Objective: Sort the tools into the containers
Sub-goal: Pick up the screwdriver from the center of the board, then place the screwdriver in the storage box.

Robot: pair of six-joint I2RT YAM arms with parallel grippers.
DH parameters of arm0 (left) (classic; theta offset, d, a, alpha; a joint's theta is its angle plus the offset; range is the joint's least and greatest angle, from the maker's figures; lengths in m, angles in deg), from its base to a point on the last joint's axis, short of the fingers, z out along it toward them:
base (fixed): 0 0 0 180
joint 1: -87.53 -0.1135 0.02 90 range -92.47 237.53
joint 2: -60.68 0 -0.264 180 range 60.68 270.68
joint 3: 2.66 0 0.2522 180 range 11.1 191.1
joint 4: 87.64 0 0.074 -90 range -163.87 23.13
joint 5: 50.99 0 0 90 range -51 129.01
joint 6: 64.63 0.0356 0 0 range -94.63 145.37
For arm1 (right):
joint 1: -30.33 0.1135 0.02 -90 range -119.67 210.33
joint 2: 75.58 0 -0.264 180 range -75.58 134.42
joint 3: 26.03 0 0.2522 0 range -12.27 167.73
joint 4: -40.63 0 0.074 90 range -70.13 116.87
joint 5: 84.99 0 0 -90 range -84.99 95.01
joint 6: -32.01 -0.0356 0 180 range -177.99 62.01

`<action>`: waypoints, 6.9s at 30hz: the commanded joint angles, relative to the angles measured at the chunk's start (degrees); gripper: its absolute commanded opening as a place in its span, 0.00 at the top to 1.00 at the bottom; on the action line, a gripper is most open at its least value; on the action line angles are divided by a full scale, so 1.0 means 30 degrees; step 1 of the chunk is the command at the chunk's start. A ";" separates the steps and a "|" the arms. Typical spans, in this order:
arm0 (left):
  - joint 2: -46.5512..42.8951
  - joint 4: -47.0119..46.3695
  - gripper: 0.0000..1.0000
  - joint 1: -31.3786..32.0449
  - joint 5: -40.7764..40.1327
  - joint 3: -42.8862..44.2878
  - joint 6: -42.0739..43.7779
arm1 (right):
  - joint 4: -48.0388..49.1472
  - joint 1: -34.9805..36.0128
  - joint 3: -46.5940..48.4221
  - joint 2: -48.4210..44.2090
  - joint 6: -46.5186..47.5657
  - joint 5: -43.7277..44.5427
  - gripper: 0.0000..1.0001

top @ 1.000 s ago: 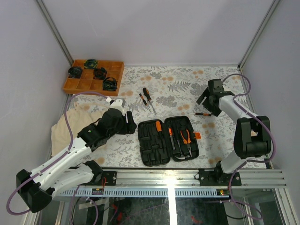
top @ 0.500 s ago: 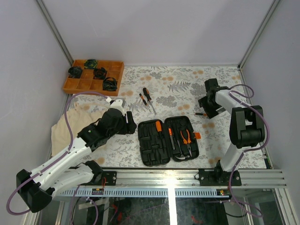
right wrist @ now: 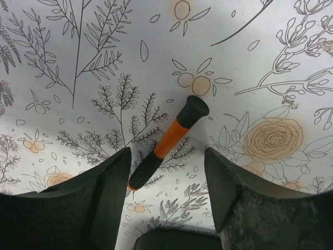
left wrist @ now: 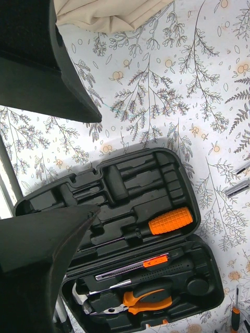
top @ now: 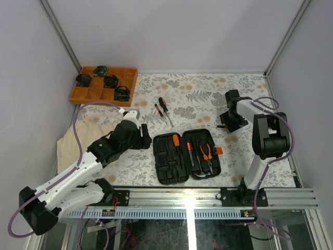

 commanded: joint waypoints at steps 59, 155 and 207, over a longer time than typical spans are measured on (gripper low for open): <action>-0.1436 -0.5867 0.34 -0.0130 0.6104 -0.2819 -0.3613 | 1.6433 0.5703 -0.8229 -1.2022 1.0163 -1.4298 1.00; -0.2245 -0.8076 0.34 0.0013 0.7390 -0.3830 -0.4094 | 1.4418 1.4889 -0.8146 -1.2665 0.8265 -0.2413 1.00; -0.2461 0.0753 0.17 -0.3470 -0.1206 0.0568 0.0480 | 1.1220 1.5247 -0.4789 -0.6508 0.8798 -0.5358 1.00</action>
